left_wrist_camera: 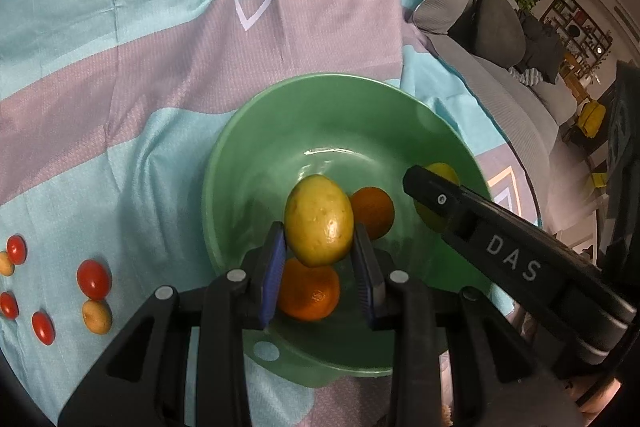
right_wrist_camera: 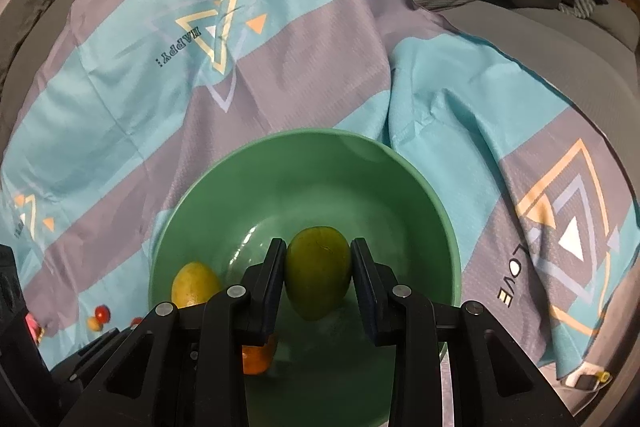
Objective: Organize fruits
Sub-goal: 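Open both grippers to drop the fruits into the bowl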
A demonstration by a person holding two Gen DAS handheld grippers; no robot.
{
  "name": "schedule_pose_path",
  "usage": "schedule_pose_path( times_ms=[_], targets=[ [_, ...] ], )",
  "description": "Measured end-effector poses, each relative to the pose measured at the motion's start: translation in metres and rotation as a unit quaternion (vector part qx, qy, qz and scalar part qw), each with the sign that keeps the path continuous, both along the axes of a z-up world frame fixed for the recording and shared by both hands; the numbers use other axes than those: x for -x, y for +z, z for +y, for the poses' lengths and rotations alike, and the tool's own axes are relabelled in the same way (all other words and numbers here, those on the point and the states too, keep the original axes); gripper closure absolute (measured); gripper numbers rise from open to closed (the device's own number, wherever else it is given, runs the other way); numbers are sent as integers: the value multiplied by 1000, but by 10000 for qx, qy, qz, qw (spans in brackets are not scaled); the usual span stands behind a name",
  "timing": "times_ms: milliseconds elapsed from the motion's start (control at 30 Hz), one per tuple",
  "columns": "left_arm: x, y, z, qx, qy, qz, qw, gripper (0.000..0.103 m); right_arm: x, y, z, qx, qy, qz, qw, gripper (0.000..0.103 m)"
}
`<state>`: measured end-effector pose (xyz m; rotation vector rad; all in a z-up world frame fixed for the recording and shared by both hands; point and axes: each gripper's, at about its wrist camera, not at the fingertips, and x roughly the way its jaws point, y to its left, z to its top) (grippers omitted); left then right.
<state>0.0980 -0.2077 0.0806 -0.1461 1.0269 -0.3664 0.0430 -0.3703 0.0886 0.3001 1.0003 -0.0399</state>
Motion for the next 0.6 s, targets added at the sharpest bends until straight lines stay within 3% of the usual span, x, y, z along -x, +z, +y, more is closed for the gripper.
schedule_pose_path(
  times_ms=[300,400,467,533,600],
  targets=[
    [-1,-3,3,92,20,60,9999,71,-5,-6,3,173,-18,118,9998,68],
    [7,4,12,246,120,-22,9996,53,-7,-7,5,150,26,118,9998,68],
    [17,14,20,309,186,-255,9990,46,-4,-3,5,27,47,-15,10000,58],
    [30,23,34,386,401,-455,9974,34,0,5,7,-73,99,-239,9996,40],
    [43,30,51,485,641,-593,9950,33,3,10,12,-115,170,-352,9992,39]
  ],
)
